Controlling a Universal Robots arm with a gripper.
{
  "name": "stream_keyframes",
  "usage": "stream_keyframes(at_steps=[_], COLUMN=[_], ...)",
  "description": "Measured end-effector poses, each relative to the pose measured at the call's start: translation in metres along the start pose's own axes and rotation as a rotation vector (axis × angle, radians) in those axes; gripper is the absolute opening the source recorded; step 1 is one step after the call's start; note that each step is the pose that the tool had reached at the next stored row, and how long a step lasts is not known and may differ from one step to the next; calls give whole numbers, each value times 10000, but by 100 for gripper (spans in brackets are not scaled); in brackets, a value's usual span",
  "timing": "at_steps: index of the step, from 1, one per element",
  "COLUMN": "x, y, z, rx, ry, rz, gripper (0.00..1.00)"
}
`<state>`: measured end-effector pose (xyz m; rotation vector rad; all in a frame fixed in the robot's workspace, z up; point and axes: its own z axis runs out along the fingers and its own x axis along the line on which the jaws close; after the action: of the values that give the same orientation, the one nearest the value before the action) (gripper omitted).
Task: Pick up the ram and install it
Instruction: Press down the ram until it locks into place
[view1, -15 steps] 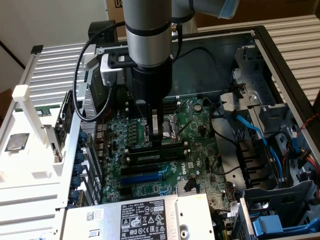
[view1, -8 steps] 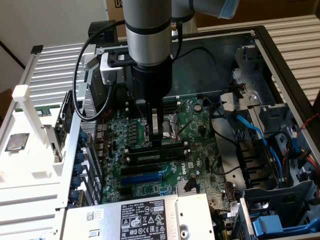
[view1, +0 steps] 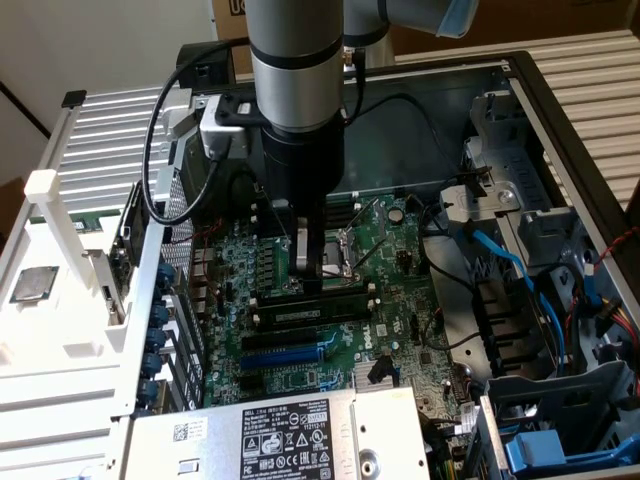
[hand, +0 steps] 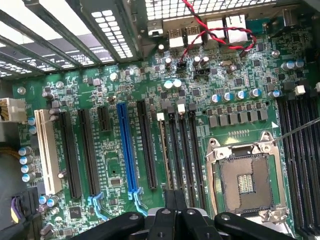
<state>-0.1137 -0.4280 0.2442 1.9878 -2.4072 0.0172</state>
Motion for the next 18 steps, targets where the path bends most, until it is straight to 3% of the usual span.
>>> stream_keyframes(at_steps=[16,18], x=[0,0], y=[0,0], z=[3,4], rx=[-57,-70], ry=[-6,-7], rz=[2634,3204], gripper=[11,11])
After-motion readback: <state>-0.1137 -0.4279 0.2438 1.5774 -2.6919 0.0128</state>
